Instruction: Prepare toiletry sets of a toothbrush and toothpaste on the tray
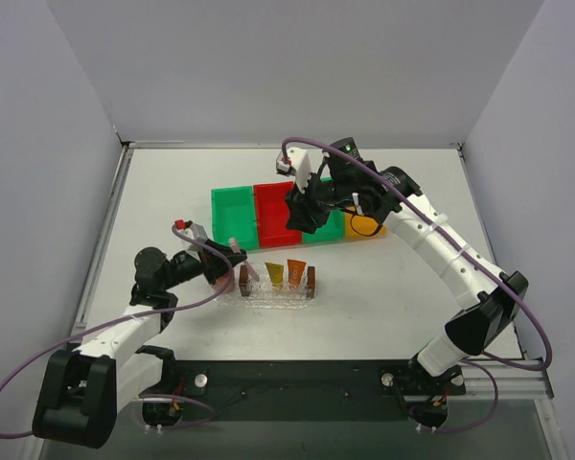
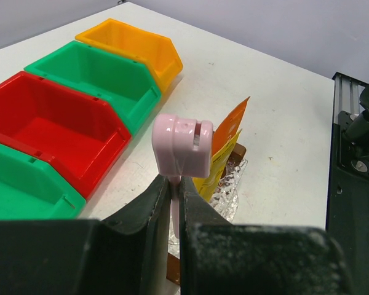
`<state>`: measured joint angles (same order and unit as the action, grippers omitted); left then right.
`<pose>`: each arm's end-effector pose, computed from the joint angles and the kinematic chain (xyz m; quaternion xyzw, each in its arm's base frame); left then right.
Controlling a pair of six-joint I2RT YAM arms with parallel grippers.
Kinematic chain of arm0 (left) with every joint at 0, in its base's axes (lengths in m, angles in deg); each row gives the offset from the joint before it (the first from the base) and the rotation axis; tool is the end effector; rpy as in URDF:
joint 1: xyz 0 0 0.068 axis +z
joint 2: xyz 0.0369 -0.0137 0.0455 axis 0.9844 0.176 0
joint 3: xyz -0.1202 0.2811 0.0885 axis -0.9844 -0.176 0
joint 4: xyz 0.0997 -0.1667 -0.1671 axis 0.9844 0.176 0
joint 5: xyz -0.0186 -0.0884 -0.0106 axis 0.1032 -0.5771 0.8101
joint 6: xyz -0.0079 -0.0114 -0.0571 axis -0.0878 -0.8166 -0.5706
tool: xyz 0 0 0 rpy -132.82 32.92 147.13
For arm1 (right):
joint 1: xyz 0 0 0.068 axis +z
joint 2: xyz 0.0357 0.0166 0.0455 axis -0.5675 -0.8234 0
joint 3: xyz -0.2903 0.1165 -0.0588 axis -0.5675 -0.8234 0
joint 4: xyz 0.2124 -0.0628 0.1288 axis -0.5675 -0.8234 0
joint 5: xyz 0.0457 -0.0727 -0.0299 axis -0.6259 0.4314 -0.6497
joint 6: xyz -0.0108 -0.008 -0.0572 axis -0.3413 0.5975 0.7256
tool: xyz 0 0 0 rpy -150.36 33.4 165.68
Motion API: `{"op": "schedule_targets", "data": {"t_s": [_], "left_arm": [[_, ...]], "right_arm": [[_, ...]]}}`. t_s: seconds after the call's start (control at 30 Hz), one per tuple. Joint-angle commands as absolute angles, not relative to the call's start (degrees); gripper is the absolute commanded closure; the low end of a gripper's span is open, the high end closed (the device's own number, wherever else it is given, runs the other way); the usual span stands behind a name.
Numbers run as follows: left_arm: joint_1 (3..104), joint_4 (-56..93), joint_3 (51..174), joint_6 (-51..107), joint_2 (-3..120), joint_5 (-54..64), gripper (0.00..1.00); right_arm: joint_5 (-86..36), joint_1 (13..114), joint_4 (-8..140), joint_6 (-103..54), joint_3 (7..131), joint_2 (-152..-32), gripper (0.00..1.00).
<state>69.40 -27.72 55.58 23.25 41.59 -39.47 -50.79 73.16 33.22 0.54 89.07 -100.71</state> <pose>0.1629 -0.0646 0.2693 0.3012 0.6153 -0.4414 0.5794 0.2573 0.2353 0.4567 -0.5205 0.6514 0.3301 0.4425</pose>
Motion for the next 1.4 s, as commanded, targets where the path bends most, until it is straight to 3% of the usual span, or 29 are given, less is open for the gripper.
{"op": "schedule_targets", "data": {"t_s": [0.0,0.43,1.37], "left_arm": [[68.9,-36.5,54.7,22.9,43.7,-40.1,1.0],[67.9,-49.7,50.9,21.3,51.9,-39.8,1.0],[66.3,-59.9,48.1,23.5,59.2,-38.3,1.0]], "right_arm": [[-51.9,72.8,33.4,1.4,89.2,-101.3,0.64],[-51.4,72.9,33.4,1.9,89.2,-102.1,0.64],[-51.8,72.9,33.4,2.1,89.5,-103.2,0.65]]}}
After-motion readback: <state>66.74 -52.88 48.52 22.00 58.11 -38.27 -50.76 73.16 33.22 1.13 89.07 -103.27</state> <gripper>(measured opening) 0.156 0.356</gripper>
